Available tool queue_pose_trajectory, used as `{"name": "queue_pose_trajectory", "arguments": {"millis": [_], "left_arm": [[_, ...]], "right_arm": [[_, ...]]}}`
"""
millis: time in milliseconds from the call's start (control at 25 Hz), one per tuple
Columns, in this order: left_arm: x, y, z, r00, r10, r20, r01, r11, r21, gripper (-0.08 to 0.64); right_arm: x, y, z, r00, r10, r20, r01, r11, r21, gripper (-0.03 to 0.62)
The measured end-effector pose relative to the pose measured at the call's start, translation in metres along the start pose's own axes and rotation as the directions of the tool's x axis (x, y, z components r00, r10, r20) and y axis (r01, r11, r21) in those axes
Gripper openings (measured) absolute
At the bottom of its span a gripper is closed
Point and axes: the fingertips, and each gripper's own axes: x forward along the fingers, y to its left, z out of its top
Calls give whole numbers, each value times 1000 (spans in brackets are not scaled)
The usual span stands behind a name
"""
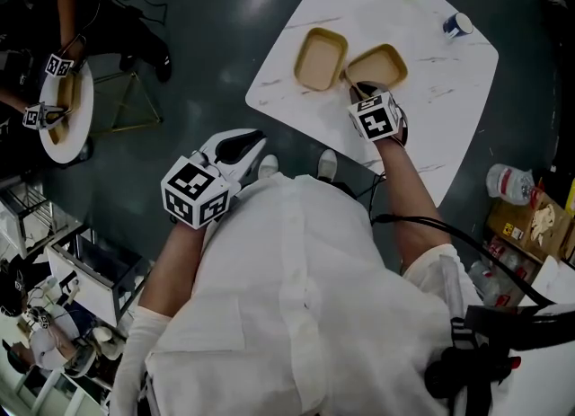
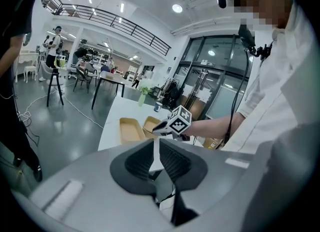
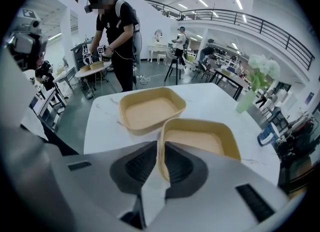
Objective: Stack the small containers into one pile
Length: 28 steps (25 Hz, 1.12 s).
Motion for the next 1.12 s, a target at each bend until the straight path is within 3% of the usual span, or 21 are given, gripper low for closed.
{"name": "queue_pose_trajectory", "arguments": {"millis": [520, 760, 1120], "left_arm": [[-3, 3, 3, 999, 13, 29, -12, 1000, -19, 21], [-13, 8, -1, 998, 43, 44, -41, 998, -41, 8], [-22, 12, -12, 997, 64, 43, -61, 995, -76, 6]], "right_arm": [[-6, 41, 39, 995, 75, 71, -64, 986, -157, 18], [5, 64, 54, 988, 140, 67, -119, 960, -253, 66], [33, 81, 58, 981, 196, -2, -183, 915, -359, 66]]}}
